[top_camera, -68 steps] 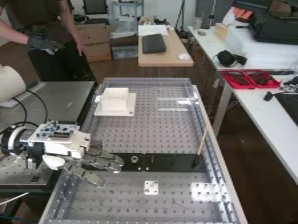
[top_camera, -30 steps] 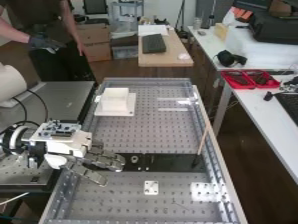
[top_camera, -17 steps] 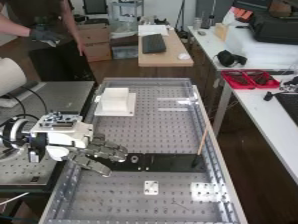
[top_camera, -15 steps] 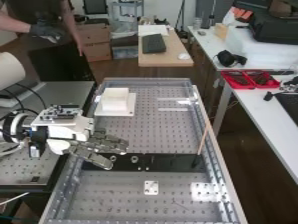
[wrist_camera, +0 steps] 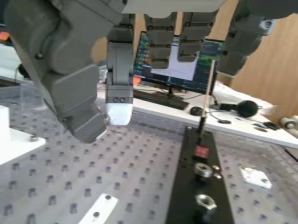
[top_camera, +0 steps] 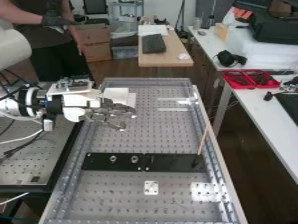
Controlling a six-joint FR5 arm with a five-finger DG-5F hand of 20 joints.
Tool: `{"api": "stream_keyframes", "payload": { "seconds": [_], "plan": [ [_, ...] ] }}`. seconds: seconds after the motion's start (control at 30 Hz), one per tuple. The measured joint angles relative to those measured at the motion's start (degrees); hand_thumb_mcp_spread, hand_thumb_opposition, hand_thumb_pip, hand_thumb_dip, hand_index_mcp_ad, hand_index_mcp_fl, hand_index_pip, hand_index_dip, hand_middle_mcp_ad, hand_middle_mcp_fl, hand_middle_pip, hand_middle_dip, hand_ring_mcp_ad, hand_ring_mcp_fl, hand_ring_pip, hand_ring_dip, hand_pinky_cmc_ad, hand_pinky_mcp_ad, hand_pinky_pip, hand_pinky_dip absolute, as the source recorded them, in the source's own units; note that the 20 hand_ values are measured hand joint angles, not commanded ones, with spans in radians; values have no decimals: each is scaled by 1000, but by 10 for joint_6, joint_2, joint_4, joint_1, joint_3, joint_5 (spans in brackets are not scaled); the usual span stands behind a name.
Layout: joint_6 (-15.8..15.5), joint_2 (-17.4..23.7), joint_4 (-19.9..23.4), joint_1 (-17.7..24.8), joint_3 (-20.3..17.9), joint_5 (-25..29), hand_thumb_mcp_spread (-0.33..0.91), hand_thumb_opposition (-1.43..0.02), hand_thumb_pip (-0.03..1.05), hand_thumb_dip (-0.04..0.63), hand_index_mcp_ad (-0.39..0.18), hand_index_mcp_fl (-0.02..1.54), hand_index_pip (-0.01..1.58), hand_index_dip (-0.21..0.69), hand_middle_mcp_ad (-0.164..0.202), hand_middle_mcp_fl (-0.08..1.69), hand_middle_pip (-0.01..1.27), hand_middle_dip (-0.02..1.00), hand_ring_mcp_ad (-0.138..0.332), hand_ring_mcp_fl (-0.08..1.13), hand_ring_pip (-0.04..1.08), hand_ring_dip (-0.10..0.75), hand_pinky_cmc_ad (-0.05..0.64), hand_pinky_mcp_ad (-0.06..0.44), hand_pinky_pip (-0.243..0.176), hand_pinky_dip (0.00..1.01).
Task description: Grab the smaller nut and place it in the white container
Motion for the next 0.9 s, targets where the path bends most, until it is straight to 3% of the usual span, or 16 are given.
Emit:
{"api": "stream_keyframes", "payload": {
  "seconds": [0.5,0.9],
  "plan": [
    [27,-10,-27,116,26,-52,398,-860,698,218,-119,246,1545,234,75,89,122,218,89,-3,101,108,312,272,3,180],
    [34,-43,-39,156,48,-80,394,-867,679,222,-119,279,1543,234,75,89,122,218,89,-3,101,108,312,278,3,180]
  ]
}}
